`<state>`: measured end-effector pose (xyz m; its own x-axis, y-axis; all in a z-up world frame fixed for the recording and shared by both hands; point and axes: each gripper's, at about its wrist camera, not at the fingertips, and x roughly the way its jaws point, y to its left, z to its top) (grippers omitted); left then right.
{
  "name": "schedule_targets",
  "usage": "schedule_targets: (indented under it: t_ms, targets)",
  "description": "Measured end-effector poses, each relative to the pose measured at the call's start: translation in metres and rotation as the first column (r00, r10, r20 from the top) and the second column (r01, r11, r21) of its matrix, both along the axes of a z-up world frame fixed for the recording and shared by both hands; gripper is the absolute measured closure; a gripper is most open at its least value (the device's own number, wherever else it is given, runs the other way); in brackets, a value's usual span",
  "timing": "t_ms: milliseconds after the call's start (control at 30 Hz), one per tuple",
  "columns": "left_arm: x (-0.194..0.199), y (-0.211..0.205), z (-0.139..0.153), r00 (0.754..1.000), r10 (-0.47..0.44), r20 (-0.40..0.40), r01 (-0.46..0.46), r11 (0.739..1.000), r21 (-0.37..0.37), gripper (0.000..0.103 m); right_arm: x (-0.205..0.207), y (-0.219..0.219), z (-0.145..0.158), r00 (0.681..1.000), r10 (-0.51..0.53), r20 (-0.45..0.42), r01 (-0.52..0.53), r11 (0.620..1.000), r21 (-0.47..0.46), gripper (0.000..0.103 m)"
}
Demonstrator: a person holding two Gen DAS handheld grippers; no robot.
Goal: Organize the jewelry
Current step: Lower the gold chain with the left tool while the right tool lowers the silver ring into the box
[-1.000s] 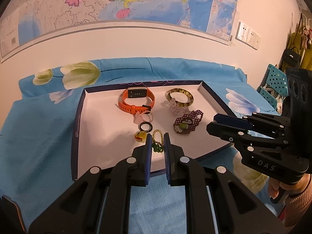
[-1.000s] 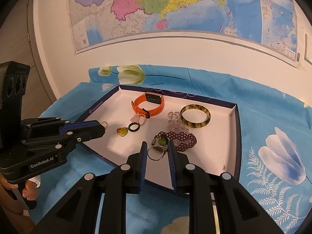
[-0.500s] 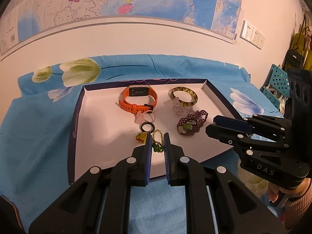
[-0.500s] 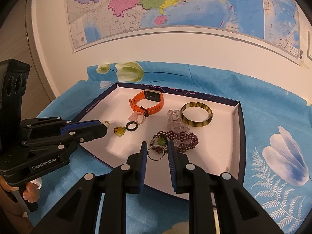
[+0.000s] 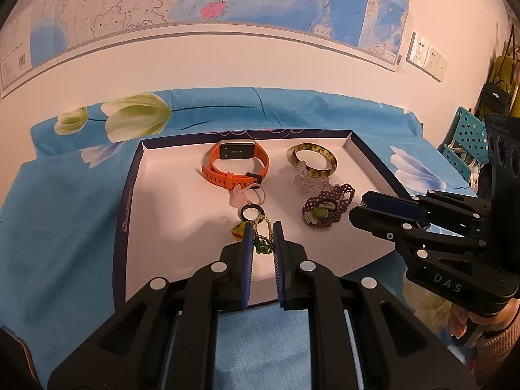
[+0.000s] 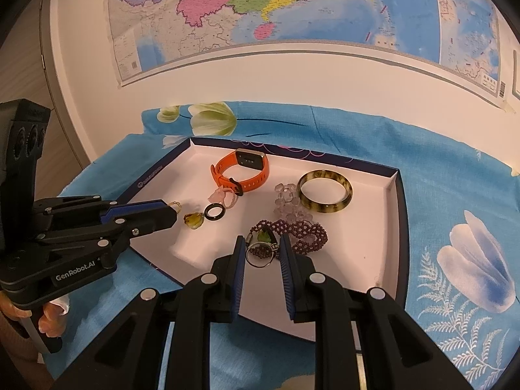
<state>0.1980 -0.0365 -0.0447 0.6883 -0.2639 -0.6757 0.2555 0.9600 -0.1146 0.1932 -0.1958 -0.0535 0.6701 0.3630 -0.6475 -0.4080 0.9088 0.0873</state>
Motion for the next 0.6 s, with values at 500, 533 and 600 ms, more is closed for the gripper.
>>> schedule_targets:
  t_ms: [500,533,600]
  targets:
    - [0.0078,-0.0011,-0.0016,1.0,0.005,-0.011,-0.005,1.0,0.011,0.091,0.0079,-0.0011,-0.0018,1.0,-0.006,-0.011,0.005,1.0,-0.008,0.084]
    - [0.0082,-0.0011,-0.0018,1.0,0.006,-0.012,-0.006,1.0,0.011,0.091,0.0082,-0.0011,-0.002,1.0,-0.006,-0.011,0.006,1.0,-0.008,0.084]
    - [0.0099,-0.001,-0.0025,1.0,0.006,-0.017,-0.005,1.0,0.01,0.091,0.0101,-0.0006,-0.0018,1.0,-0.009,-0.013,0.008,1.0,-0.01,0.084]
